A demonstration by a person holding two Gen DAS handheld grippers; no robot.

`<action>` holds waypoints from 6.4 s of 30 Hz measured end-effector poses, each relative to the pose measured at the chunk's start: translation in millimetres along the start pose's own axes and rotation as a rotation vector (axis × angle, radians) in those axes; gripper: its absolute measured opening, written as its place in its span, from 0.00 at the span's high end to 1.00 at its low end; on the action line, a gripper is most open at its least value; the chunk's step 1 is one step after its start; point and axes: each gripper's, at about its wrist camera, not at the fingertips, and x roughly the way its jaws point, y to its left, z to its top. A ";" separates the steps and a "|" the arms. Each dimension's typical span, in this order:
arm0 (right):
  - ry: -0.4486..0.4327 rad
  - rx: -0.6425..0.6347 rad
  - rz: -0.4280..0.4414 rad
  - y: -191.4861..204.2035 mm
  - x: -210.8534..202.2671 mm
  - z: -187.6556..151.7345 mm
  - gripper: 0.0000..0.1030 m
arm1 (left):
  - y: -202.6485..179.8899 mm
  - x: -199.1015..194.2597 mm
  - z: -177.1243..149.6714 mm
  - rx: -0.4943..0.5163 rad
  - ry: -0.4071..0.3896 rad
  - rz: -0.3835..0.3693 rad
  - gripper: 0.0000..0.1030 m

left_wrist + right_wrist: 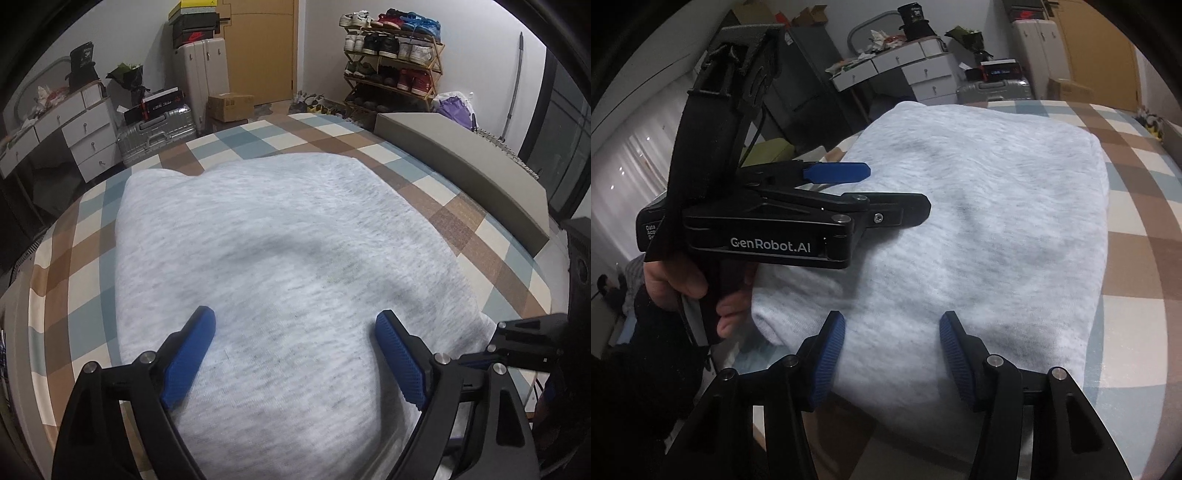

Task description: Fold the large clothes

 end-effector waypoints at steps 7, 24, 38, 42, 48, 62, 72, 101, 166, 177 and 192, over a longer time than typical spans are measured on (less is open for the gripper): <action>-0.145 0.170 -0.042 -49.2 -58.5 16.2 0.40 | 56.3 -57.7 -7.0 -0.172 -0.055 -0.004 0.16; 0.125 0.394 0.107 -143.4 32.1 65.8 0.46 | 128.6 42.5 -24.1 -0.515 0.292 -0.567 0.15; 0.129 0.287 0.223 -104.7 -15.2 35.9 0.74 | 71.6 9.3 -32.2 -0.401 0.326 -0.551 0.31; 0.167 0.280 0.151 -106.9 -5.5 31.3 0.59 | 80.0 15.7 -40.0 -0.466 0.313 -0.579 0.31; 0.237 0.323 0.118 -122.0 -4.3 26.0 0.45 | 71.9 11.0 -35.3 -0.418 0.303 -0.508 0.23; 0.160 0.253 0.224 -94.0 -14.5 41.1 0.74 | 56.0 -10.5 -16.1 -0.355 0.237 -0.474 0.33; -0.021 0.259 0.192 -111.0 -125.5 52.7 0.74 | 4.0 -27.8 50.7 -0.242 0.146 -0.542 0.34; -0.158 0.180 -0.722 -361.1 -386.3 31.8 0.51 | -190.0 111.2 204.3 -0.111 -0.070 -0.453 0.43; -0.234 0.364 -0.624 -268.3 -375.7 -40.8 0.56 | -198.6 39.5 139.6 0.044 -0.246 -0.182 0.28; -0.696 0.136 -0.801 -40.8 -446.7 -108.6 0.00 | -190.1 -52.1 88.2 0.016 -0.501 -0.143 0.01; -0.772 0.233 -0.991 11.7 -421.9 -172.7 0.00 | -200.1 -73.9 45.0 0.063 -0.558 -0.110 0.01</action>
